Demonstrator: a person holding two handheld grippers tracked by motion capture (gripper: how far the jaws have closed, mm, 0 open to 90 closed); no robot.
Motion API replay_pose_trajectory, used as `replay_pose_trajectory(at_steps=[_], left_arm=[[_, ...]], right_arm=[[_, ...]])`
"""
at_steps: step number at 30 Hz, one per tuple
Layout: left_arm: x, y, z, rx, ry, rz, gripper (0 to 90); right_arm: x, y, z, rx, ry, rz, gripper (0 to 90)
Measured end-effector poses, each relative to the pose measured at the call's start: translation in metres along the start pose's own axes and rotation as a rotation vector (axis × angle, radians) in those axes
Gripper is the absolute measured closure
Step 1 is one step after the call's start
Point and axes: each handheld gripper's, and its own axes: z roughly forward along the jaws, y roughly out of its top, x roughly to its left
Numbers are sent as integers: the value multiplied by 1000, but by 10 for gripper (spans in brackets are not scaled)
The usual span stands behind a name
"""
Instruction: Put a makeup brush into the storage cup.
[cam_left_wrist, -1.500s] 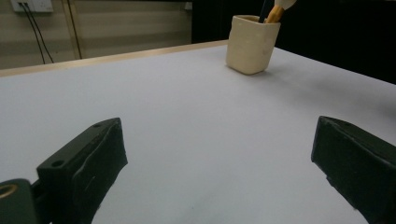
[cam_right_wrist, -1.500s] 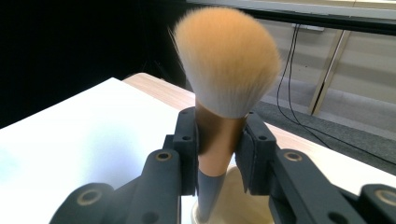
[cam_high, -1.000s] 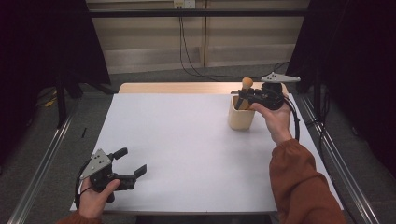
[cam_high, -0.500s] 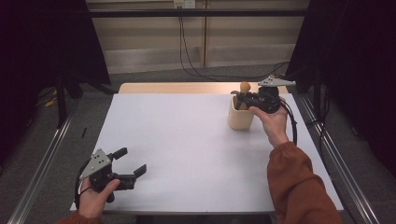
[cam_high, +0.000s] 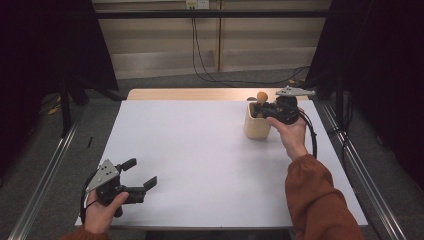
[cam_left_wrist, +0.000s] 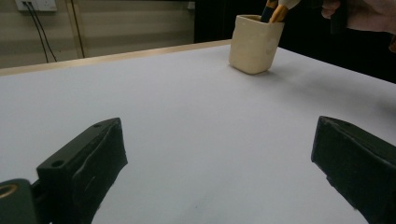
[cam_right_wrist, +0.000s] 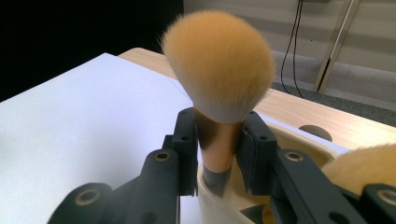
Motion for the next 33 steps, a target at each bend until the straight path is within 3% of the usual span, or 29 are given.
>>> replay_pose_trajectory(at_steps=[9, 15, 18, 33], left_arm=[[0, 0, 0, -4, -3, -5, 29], [1, 0, 1, -6, 1, -8, 29], [2, 0, 1, -5, 5, -9, 29], [5, 0, 4, 2, 17, -18, 29]], right_arm=[[2, -3, 3, 4, 5, 1, 626], [4, -4, 0, -19, 11, 11, 490], [4, -7, -3, -41, 8, 21, 370], [11, -16, -19, -111, 34, 8, 66]])
